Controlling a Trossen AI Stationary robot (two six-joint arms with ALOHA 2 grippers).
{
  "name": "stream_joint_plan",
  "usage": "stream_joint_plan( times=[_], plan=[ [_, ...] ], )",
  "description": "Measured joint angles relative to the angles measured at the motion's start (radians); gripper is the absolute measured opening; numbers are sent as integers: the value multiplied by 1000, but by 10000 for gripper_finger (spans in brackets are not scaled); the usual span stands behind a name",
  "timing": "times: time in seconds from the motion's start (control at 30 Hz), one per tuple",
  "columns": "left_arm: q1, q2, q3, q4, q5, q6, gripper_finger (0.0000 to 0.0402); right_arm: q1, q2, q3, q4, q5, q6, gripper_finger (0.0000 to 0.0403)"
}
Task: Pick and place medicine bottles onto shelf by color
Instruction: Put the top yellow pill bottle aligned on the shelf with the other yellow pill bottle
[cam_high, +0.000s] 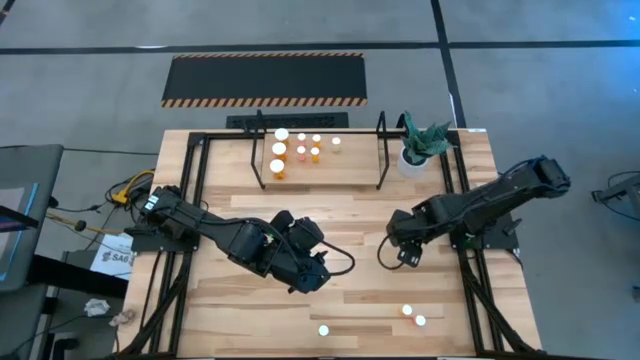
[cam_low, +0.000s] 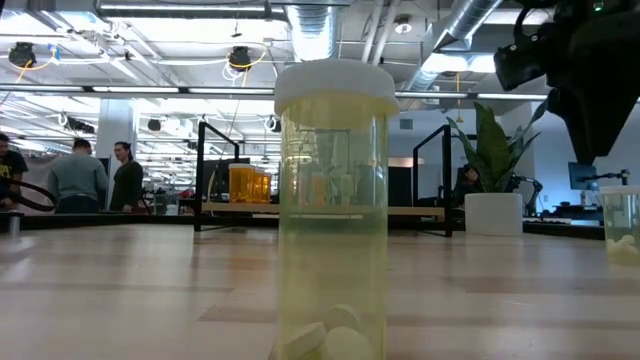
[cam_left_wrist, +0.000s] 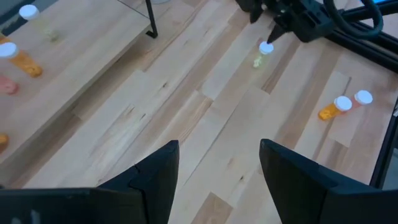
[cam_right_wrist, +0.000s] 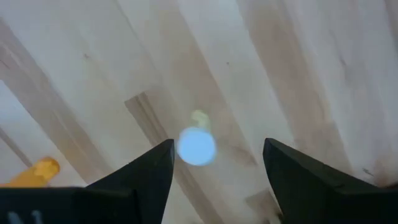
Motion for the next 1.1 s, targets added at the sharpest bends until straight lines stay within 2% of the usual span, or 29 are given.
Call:
stream_joint_plan(
  times=[0.63, 1.0, 1.1],
  plan=[
    [-14, 0, 0, -17, -2, -9, 209, 114, 193, -10, 66, 14, 6, 270],
    [-19, 0, 0, -16, -3, -14, 210, 102, 190, -90, 136, 50, 11, 268],
    [-19, 0, 0, -16, -3, -14, 209, 99, 192, -98, 134, 51, 11, 252]
  ],
)
